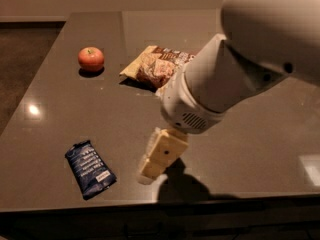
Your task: Pick rxbar blueberry
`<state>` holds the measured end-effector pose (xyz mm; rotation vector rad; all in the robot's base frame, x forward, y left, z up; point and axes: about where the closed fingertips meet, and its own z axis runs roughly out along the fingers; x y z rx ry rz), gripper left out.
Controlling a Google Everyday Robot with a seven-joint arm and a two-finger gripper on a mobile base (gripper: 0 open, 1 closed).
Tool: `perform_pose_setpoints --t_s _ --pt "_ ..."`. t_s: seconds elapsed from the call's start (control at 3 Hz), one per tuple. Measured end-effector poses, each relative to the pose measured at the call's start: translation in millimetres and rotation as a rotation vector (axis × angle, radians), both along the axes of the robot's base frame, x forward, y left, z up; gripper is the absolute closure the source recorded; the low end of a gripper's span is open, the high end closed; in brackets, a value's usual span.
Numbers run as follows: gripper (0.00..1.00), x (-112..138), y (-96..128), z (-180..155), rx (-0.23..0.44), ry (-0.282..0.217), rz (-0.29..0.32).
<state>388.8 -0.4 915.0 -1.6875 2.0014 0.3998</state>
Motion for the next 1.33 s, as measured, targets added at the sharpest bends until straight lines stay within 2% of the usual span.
perform_pose_setpoints --t_s 0.67,1.0,1.33 --pt "0.0 1.8 74.1 -7.7 0.042 0.018 -0.023" --pt "0.0 4.4 99.9 -20.6 0.016 0.03 -0.03" --pt "0.0 10.4 109.5 -38.8 -0.023 0.046 -0.049"
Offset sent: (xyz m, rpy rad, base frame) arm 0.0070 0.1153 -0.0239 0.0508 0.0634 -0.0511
